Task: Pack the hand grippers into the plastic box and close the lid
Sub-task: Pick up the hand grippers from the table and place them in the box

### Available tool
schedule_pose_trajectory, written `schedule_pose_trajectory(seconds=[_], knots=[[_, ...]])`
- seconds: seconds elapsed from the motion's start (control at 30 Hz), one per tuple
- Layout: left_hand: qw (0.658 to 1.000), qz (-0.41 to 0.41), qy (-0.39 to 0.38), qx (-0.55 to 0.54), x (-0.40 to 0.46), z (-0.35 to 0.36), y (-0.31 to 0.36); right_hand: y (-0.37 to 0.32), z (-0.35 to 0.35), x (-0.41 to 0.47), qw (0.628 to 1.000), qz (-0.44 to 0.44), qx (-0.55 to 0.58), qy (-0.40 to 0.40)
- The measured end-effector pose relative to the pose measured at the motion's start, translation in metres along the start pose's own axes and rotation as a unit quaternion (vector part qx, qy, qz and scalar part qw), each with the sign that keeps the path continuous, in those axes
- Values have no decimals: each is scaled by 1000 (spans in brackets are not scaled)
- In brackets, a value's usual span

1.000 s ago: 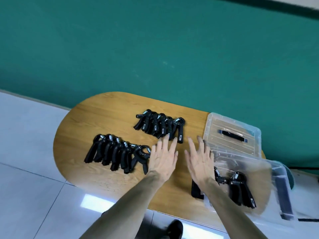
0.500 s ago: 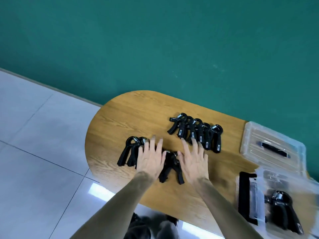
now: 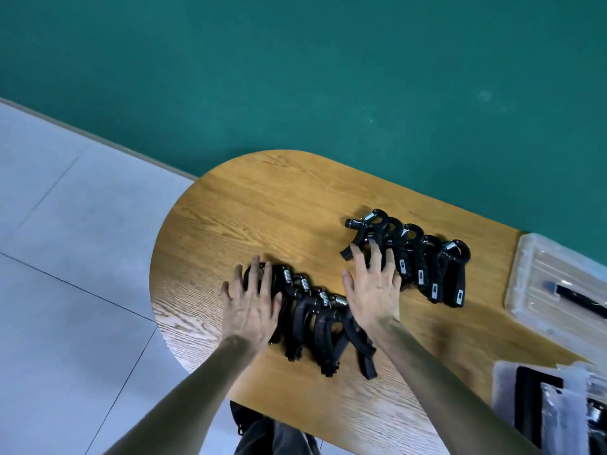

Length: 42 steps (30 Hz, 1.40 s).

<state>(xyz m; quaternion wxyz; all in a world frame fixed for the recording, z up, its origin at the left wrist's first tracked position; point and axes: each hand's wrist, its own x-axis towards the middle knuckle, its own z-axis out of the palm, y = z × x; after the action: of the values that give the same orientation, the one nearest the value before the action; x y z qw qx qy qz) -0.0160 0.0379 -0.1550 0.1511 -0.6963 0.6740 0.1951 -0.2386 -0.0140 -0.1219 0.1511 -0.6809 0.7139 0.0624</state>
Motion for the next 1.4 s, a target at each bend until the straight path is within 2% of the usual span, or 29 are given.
schedule_pose_trajectory(seconds=[0.2, 0.3, 0.6, 0.77, 1.0, 1.23, 1.4], knots=[[997, 10, -5, -77, 24, 22, -15, 4, 11, 56, 1000, 26, -12, 10], [992, 11, 26, -124, 28, 21, -16, 7, 20, 75, 999, 39, -22, -1], [984, 5, 42, -171, 31, 23, -16, -4, 33, 98, 995, 88, -50, -8], [988, 8, 14, -150, 33, 21, -18, -17, 31, 103, 994, 112, -12, 4], [992, -13, -40, -116, 31, 17, -12, -17, 24, 92, 995, 73, -59, 45], [993, -37, -14, -109, 31, -8, -3, -12, 4, 56, 996, 26, -74, 39], [996, -19, 2, -84, 16, -44, 24, -10, -18, 15, 996, 22, -69, 44]])
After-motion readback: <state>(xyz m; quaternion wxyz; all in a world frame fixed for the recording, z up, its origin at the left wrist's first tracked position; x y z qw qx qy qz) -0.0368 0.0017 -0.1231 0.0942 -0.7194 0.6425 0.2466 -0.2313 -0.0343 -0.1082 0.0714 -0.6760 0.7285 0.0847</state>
